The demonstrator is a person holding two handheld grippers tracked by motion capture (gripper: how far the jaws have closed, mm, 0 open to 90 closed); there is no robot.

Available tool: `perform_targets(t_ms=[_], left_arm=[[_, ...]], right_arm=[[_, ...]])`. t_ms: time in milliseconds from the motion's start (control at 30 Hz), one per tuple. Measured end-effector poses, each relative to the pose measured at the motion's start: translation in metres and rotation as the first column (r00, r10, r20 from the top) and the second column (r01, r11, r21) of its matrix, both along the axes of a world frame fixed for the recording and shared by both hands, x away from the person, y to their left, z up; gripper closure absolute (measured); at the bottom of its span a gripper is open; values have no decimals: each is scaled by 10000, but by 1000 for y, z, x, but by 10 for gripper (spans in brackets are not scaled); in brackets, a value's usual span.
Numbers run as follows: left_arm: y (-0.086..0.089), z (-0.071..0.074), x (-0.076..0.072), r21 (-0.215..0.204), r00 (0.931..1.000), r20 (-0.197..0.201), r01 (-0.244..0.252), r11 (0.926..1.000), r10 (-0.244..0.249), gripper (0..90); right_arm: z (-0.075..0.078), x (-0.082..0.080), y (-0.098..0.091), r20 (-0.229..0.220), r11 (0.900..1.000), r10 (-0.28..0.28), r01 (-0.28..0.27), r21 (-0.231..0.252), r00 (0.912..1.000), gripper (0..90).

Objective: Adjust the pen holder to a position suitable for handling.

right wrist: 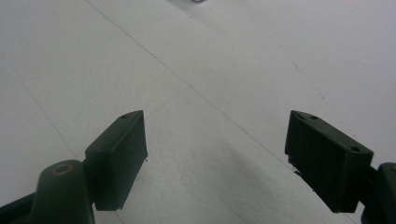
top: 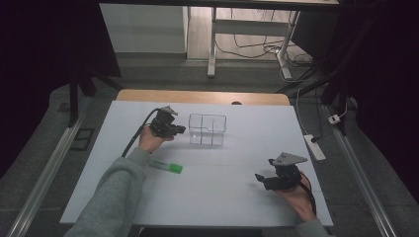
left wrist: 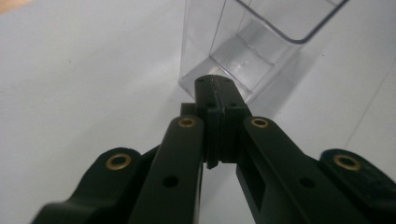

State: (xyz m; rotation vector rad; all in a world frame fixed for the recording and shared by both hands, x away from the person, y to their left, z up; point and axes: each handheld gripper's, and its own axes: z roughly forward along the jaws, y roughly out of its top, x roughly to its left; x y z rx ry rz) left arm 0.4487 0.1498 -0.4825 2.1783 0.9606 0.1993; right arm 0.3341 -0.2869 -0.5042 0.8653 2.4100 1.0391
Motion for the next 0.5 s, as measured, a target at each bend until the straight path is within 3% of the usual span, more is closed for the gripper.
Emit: perform_targets(t_ms=[67,167,400,500], left_arm=[[5,4,-4,-84,9999,115,63,9999,-62,886],[13,7,-9,-281,9996,184,240,9993,-235,756],[24,13,-21,144,9952,364,900,9958,-905,503],[28,17,-25,169,9911,417,1255,9920,-1261,454]], right_arm=[[0,0,0,8,10000,-38,38,3,10000,200],[0,0,0,5,10000,-36,36,-7,10000,200],[-1,1,-1,-24,10000,-65,65,44,10000,200],[-1,1,-1,-17,10000,-34,34,12,10000,200]])
